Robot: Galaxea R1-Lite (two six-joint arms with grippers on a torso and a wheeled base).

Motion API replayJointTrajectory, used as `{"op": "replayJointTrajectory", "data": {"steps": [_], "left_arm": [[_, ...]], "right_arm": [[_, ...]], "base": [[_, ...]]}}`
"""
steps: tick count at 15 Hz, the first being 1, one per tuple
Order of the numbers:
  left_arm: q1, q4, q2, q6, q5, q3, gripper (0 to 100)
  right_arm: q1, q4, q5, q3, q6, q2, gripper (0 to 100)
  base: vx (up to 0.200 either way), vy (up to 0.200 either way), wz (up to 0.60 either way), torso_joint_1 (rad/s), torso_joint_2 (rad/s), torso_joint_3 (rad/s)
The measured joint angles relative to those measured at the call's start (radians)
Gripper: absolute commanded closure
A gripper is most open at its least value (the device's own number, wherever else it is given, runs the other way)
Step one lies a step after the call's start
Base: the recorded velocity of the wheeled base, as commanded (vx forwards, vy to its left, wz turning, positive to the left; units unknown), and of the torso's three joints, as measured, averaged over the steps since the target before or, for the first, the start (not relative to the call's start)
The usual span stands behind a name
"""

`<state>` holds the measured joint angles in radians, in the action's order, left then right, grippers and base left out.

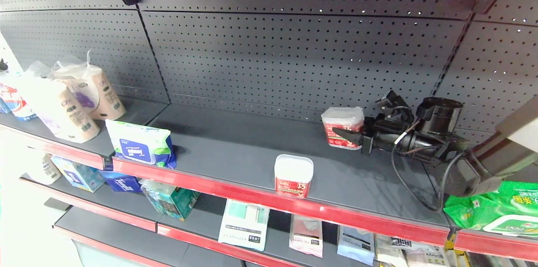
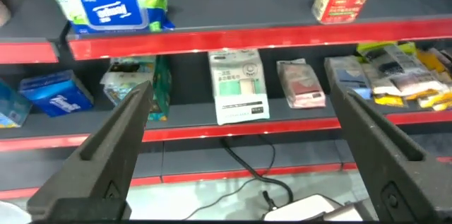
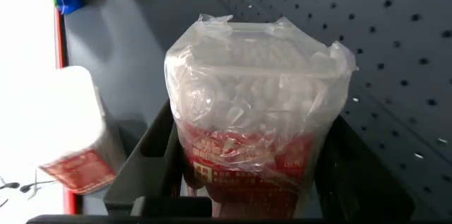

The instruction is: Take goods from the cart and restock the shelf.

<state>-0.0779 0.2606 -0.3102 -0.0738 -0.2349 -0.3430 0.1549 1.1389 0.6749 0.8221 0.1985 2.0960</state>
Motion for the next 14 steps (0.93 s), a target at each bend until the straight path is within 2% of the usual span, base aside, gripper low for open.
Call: {"op": "replayJointTrajectory", "data": {"steps": [6,8,14], "left_arm": [[0.0,0.001,0.001,-0.006,0.009,0.005,0],[0.0,0.002,0.0,-0.018,0.009,0.01,0],[0.0,0.009,0.003,-0.026,0.025,0.026,0]], "right_arm": [[-0.008,-0.001,0.033,0.107,-0.002,0.096,100],[-0.008,-0.001,0.033,0.144,-0.003,0.123,100],[-0.002,-0.002,0.041,0.185,-0.022,0.168,100]], "base": [[0.0,0.0,0.0,0.0,0.0,0.0],[0.0,0.0,0.0,0.0,0.0,0.0],[0.0,0.0,0.0,0.0,0.0,0.0]]}}
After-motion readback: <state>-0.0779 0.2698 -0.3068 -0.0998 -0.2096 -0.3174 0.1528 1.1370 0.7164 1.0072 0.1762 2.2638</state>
